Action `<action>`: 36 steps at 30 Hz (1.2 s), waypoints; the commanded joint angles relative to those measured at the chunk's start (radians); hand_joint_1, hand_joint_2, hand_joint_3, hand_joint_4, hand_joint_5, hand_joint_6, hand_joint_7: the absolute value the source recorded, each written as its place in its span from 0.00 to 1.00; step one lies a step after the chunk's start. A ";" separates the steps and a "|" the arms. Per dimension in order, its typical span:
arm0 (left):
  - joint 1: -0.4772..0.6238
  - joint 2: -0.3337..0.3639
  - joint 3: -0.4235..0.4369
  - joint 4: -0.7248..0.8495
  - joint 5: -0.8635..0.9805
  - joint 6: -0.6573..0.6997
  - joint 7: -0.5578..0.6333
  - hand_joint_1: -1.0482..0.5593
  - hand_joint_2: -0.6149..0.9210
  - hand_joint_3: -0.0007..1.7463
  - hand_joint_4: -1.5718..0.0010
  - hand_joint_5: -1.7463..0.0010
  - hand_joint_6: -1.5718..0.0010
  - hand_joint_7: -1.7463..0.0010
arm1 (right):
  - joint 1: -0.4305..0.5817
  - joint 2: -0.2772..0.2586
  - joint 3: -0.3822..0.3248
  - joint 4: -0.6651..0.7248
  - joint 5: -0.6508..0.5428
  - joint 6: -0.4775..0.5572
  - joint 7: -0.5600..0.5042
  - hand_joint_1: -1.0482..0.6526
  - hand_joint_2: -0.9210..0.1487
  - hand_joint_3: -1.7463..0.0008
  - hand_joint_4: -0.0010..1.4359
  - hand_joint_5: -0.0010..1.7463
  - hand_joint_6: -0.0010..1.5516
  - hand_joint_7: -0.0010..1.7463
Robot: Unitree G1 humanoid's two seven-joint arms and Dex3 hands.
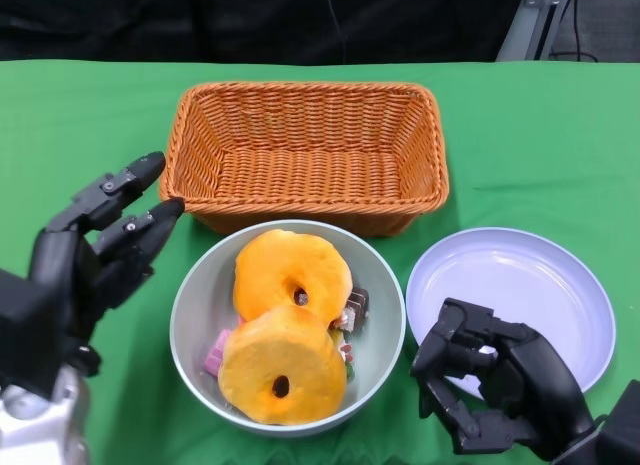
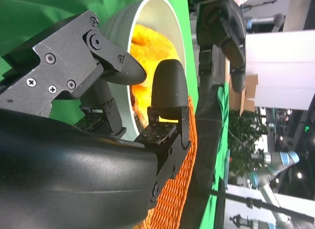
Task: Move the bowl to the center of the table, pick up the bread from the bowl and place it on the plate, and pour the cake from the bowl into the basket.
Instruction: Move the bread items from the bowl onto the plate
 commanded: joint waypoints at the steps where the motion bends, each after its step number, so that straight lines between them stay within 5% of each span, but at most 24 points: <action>1: -0.063 0.056 0.056 0.082 -0.084 -0.052 -0.136 0.41 1.00 0.05 0.32 0.91 0.40 0.96 | 0.014 -0.024 -0.029 -0.034 0.014 -0.021 -0.003 0.58 0.43 0.34 0.51 0.97 0.42 0.80; 7: -0.104 0.065 0.096 0.182 -0.123 -0.097 -0.243 0.46 1.00 0.03 0.27 0.90 0.33 0.95 | 0.025 -0.040 -0.067 -0.117 0.030 -0.026 -0.019 0.58 0.43 0.33 0.49 0.96 0.41 0.78; 12: -0.117 0.069 0.095 0.236 -0.073 -0.163 -0.209 0.47 1.00 0.03 0.22 0.87 0.27 0.94 | 0.040 -0.092 -0.082 -0.274 0.007 0.026 -0.040 0.55 0.50 0.31 0.42 0.90 0.39 0.69; 17: -0.129 0.057 0.092 0.274 -0.055 -0.202 -0.202 0.46 1.00 0.08 0.40 0.48 0.22 0.96 | 0.045 -0.148 -0.085 -0.413 -0.070 0.062 -0.064 0.50 0.16 0.77 0.39 0.75 0.40 0.51; 20: -0.132 0.049 0.088 0.283 -0.040 -0.213 -0.188 0.46 1.00 0.09 0.43 0.42 0.21 0.96 | 0.026 -0.170 -0.086 -0.464 -0.164 0.067 -0.103 0.48 0.07 0.91 0.42 0.62 0.43 0.39; 26: -0.128 0.040 0.076 0.287 -0.007 -0.219 -0.147 0.49 1.00 0.11 0.45 0.39 0.21 0.96 | -0.042 -0.209 -0.070 -0.483 -0.267 0.046 -0.124 0.46 0.06 0.99 0.42 0.54 0.49 0.21; 29: -0.121 0.041 0.062 0.290 0.036 -0.239 -0.107 0.50 1.00 0.12 0.45 0.39 0.22 0.96 | -0.090 -0.224 -0.065 -0.458 -0.348 -0.008 -0.158 0.44 0.08 1.00 0.44 0.41 0.52 0.10; 36: -0.116 0.021 0.057 0.284 0.054 -0.238 -0.065 0.49 1.00 0.12 0.46 0.35 0.22 0.94 | -0.202 -0.246 -0.037 -0.387 -0.552 -0.082 -0.275 0.34 0.09 1.00 0.49 0.23 0.52 0.01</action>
